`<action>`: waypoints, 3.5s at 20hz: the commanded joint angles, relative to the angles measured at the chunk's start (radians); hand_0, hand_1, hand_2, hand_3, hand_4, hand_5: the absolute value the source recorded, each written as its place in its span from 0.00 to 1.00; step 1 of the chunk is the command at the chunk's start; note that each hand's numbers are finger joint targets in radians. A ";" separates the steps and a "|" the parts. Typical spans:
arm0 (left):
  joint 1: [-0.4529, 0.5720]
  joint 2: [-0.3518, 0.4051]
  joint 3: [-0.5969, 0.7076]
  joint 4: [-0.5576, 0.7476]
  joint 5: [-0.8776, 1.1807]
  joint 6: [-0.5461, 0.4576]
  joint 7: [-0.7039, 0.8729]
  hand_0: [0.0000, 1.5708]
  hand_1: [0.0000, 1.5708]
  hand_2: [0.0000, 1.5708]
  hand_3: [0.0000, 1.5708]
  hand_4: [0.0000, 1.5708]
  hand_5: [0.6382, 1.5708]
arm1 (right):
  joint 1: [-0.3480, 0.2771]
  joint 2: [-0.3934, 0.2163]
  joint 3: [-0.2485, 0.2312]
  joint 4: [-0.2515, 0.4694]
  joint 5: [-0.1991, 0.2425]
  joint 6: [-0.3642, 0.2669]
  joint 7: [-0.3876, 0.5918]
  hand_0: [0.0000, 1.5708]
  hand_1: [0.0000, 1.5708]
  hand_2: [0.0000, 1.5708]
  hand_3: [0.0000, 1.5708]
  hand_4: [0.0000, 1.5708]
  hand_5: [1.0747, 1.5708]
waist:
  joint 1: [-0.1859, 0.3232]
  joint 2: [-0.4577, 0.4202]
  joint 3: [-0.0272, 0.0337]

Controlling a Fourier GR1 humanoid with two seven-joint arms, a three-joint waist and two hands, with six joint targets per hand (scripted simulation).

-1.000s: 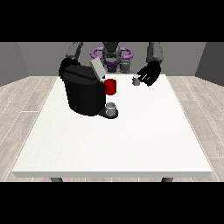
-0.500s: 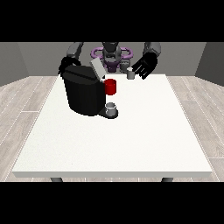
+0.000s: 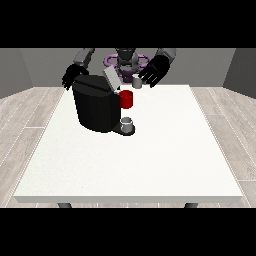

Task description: Insert the coffee pod into the coffee machine and close the lid

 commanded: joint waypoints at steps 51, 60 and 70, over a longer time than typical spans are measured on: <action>-0.101 0.002 -0.001 0.064 -0.092 -0.014 0.000 0.70 0.70 0.73 0.62 0.26 1.00 | -0.007 0.024 -0.009 -0.012 0.005 -0.036 -0.051 0.00 0.00 0.00 0.00 0.28 1.00 | -0.019 0.098 0.0001; -0.050 -0.021 -0.016 0.063 -0.110 0.011 -0.051 0.68 0.68 0.71 0.59 0.24 1.00 | -0.025 -0.007 -0.046 -0.028 -0.018 -0.035 -0.014 0.00 0.00 0.00 0.00 0.26 1.00 | -0.008 0.085 -0.0002; -0.065 -0.018 -0.078 0.051 -0.174 -0.053 -0.047 0.00 0.00 0.00 0.00 0.00 1.00 | -0.032 -0.012 -0.043 0.001 -0.010 -0.037 0.009 0.00 0.00 0.00 0.00 0.25 1.00 | 0.003 0.053 0.0000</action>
